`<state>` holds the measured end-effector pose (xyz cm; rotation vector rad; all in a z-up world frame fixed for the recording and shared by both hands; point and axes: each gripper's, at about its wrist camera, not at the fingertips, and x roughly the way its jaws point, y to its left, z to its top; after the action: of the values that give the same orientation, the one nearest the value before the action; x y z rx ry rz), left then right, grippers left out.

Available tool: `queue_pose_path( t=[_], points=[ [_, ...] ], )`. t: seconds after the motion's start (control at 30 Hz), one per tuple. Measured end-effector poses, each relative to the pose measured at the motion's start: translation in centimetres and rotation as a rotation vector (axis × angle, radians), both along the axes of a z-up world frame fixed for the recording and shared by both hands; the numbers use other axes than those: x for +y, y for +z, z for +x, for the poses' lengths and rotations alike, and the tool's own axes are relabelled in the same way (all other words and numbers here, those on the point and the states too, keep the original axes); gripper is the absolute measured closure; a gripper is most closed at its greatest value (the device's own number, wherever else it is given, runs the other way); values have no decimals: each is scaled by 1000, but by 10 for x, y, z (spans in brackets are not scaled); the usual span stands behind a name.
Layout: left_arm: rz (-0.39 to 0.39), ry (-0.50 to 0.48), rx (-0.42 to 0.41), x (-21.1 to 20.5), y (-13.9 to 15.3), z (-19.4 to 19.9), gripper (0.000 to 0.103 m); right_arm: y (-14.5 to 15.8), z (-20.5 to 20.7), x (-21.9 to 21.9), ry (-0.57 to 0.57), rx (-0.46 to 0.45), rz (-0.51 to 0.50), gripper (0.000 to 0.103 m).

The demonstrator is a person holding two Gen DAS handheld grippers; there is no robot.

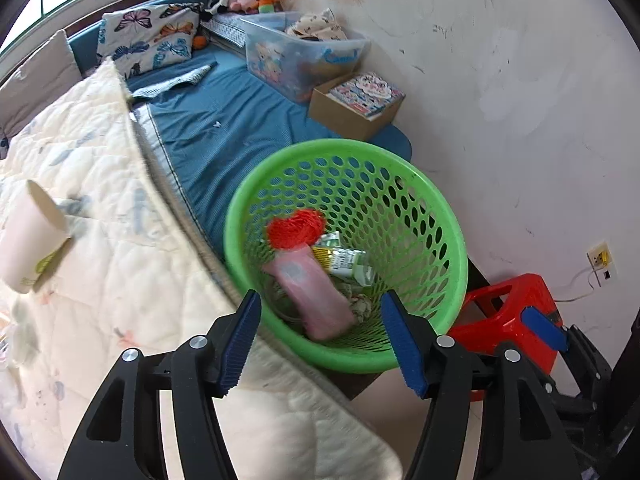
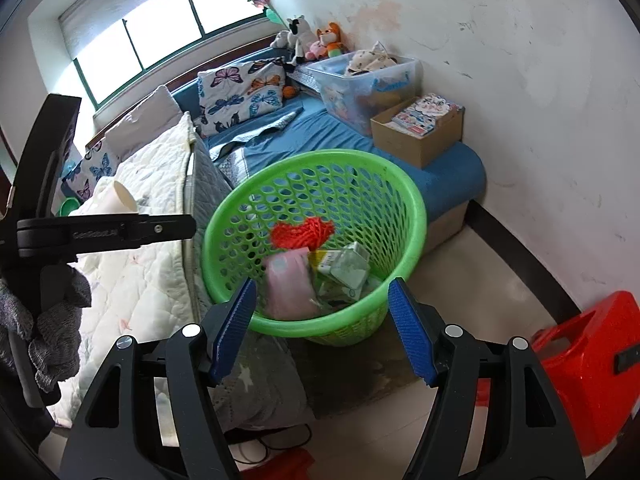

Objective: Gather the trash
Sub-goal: 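Carry the pink snack wrapper with the left tool into the green basket and release, then grasp the clear plastic food tub with the left tool while the right tool grasps the white paper cup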

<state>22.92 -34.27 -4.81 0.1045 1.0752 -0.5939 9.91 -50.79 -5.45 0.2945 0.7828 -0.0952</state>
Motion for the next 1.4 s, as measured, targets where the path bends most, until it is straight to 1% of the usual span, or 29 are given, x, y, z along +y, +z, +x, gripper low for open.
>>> queue_pose_path(
  t=[0.13,0.4,0.5,0.6,0.7,0.9,0.93,1.07,1.13,1.33,1.4],
  points=[
    [-19,32,-11,23,6,-2,42,5,2,11,23,-9,-9,33],
    [-34,96,-73,76,18,-15,42,12,10,37,81,-17,-14,32],
    [-26,137,-104,99,21,-18,41,16,13,49,106,-22,-18,30],
    [-37,180,-113,124,24,-18,41,19,19,64,137,-27,-21,30],
    [-19,217,-140,149,25,-20,38,22,25,76,168,-31,-27,29],
    [8,300,-159,202,23,-12,36,22,37,105,226,-27,-33,28],
    [16,311,-165,210,23,-11,34,21,40,110,236,-25,-34,28],
    [55,353,-194,241,21,-2,30,22,45,130,269,-23,-39,28],
    [73,351,-202,250,18,5,25,23,48,138,285,-24,-43,28],
    [160,297,-230,263,2,23,21,25,57,156,322,-22,-50,28],
    [175,283,-227,267,-4,30,20,25,60,161,330,-18,-54,28]
  ],
)
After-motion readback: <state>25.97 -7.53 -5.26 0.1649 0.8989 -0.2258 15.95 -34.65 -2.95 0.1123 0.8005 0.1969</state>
